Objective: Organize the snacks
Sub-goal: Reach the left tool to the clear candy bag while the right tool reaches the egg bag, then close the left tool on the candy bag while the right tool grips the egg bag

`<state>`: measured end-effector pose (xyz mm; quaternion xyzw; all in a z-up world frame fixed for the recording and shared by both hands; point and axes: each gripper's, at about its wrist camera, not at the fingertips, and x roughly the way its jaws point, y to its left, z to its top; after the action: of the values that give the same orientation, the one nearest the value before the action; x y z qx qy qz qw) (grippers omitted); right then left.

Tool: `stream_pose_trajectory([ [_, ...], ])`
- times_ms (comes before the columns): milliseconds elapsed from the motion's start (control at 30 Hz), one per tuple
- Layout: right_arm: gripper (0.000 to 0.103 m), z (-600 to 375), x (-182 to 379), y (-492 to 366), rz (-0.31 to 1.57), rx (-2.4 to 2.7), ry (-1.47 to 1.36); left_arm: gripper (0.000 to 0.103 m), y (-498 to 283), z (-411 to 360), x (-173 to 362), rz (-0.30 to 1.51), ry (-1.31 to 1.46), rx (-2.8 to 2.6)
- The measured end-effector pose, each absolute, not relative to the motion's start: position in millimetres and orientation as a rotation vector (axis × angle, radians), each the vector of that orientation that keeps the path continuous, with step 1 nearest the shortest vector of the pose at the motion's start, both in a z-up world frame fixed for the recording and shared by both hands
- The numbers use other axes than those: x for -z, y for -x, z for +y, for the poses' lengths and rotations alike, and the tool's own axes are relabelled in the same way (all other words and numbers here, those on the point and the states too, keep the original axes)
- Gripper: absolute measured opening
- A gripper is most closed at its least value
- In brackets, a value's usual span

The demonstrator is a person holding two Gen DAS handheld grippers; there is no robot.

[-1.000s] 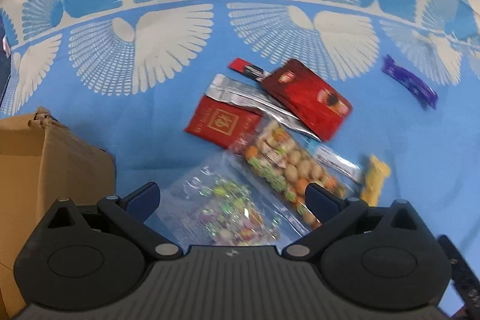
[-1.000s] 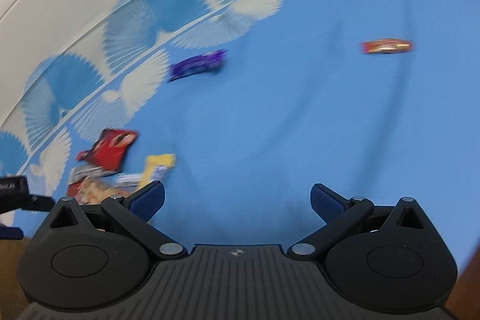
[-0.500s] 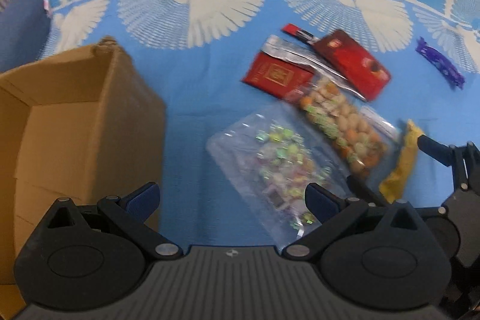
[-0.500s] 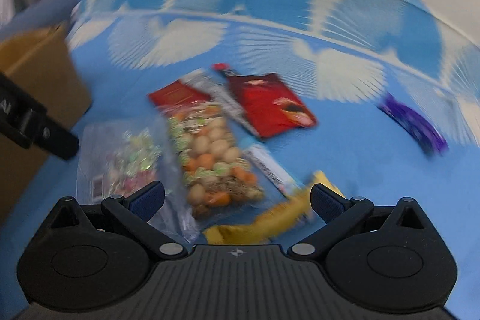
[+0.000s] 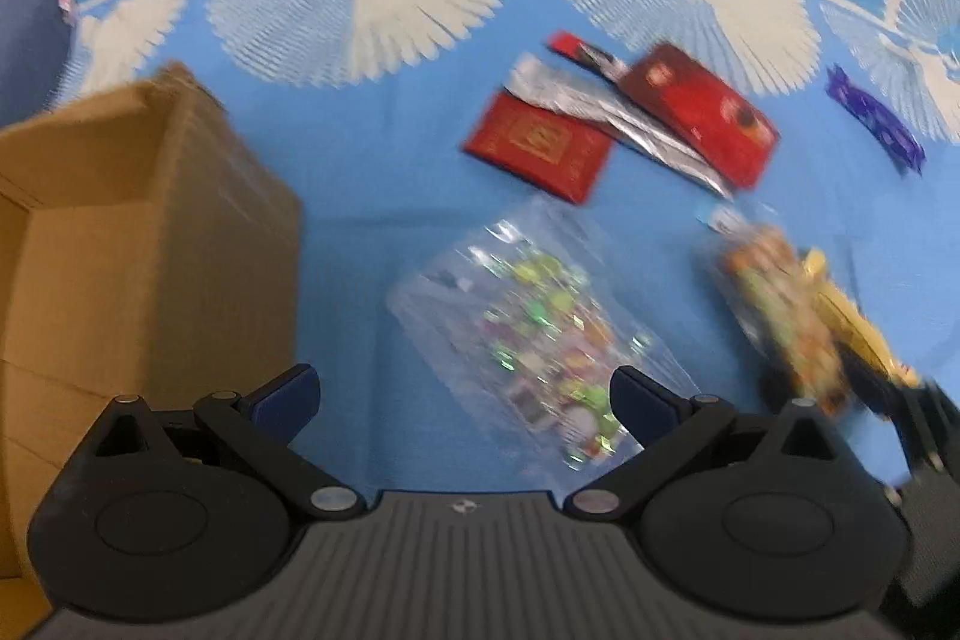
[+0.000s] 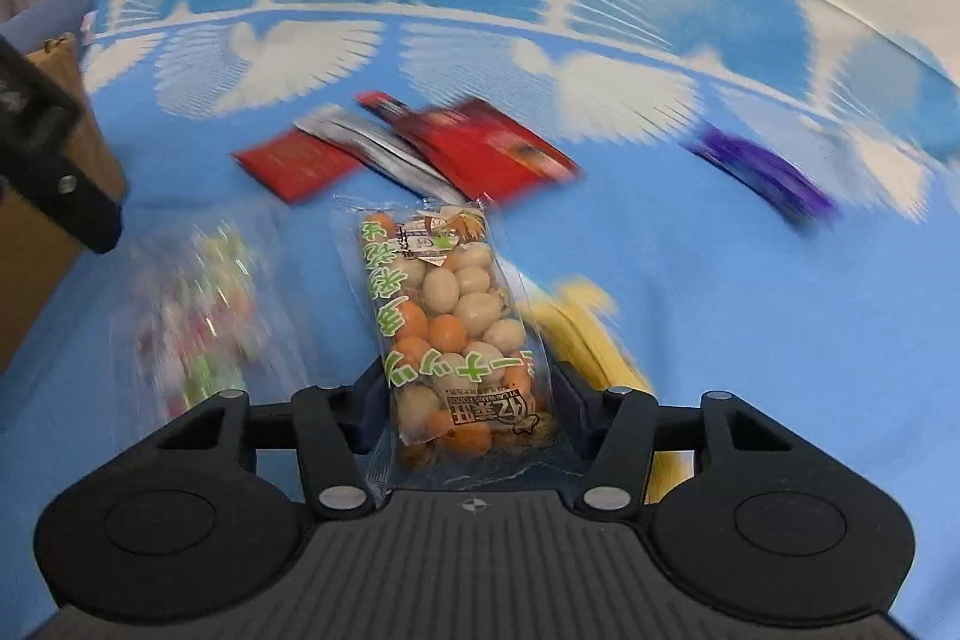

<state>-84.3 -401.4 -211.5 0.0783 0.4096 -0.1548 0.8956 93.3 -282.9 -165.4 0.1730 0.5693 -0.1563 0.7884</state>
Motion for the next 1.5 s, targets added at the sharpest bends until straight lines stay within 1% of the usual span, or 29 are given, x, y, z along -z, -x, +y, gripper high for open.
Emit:
stream_pose_trajectory([
  [133, 0.061, -410, 212, 122, 0.884, 0.382, -0.237, 0.103, -102, -298, 193, 1.321, -0.308, 0.355],
  [233, 0.066, -408, 216, 121, 0.887, 0.394, -0.223, 0.103, -117, -314, 207, 1.389, -0.237, 0.36],
  [300, 0.077, -407, 219, 114, 0.893, 0.404, -0.222, 0.103, -131, -323, 218, 1.471, -0.179, 0.348],
  [367, 0.084, -409, 221, 108, 0.904, 0.411, -0.233, 0.103, -141, -330, 228, 1.541, -0.123, 0.318],
  [433, 0.087, -412, 223, 106, 0.913, 0.412, -0.254, 0.103, -148, -337, 236, 1.566, -0.158, 0.268],
  [500, 0.09, -413, 226, 105, 0.911, 0.413, -0.266, 0.103, -152, -349, 246, 1.574, -0.276, 0.215],
  [667, 0.096, -412, 229, 103, 0.912, 0.407, -0.253, 0.103, -158, -351, 247, 1.616, -0.279, 0.209],
  [733, 0.085, -411, 227, 104, 0.905, 0.413, -0.241, 0.094, -149, -344, 238, 1.544, -0.286, 0.235],
  [767, 0.073, -410, 224, 105, 0.891, 0.408, -0.235, 0.078, -143, -338, 230, 1.507, -0.289, 0.252],
  [800, 0.064, -408, 222, 107, 0.884, 0.417, -0.228, 0.057, -136, -331, 223, 1.487, -0.286, 0.278],
  [833, 0.061, -408, 221, 108, 0.876, 0.421, -0.23, 0.05, -129, -325, 215, 1.477, -0.288, 0.309],
  [867, 0.06, -406, 220, 111, 0.87, 0.423, -0.238, 0.038, -122, -321, 208, 1.464, -0.307, 0.33],
  [900, 0.059, -405, 219, 114, 0.861, 0.437, -0.244, 0.032, -115, -317, 201, 1.441, -0.34, 0.354],
  [933, 0.059, -403, 218, 116, 0.854, 0.453, -0.247, 0.028, -107, -313, 194, 1.41, -0.374, 0.381],
  [967, 0.059, -399, 215, 120, 0.84, 0.465, -0.247, 0.021, -99, -310, 188, 1.381, -0.397, 0.407],
  [1000, 0.059, -395, 211, 125, 0.82, 0.473, -0.252, 0.017, -93, -305, 181, 1.353, -0.412, 0.434],
  [1067, 0.059, -387, 200, 135, 0.771, 0.478, -0.275, 0.014, -81, -293, 163, 1.3, -0.418, 0.485],
  [1167, 0.059, -373, 180, 145, 0.705, 0.478, -0.32, 0.006, -59, -276, 134, 1.236, -0.433, 0.584],
  [1300, 0.059, -353, 151, 161, 0.62, 0.495, -0.425, 0.004, -29, -243, 94, 1.135, -0.429, 0.679],
  [1367, 0.059, -342, 138, 169, 0.594, 0.501, -0.44, 0.004, -20, -229, 82, 1.084, -0.414, 0.699],
  [1500, 0.059, -317, 115, 184, 0.572, 0.506, -0.437, 0.004, -6, -197, 55, 1.045, -0.356, 0.739],
])
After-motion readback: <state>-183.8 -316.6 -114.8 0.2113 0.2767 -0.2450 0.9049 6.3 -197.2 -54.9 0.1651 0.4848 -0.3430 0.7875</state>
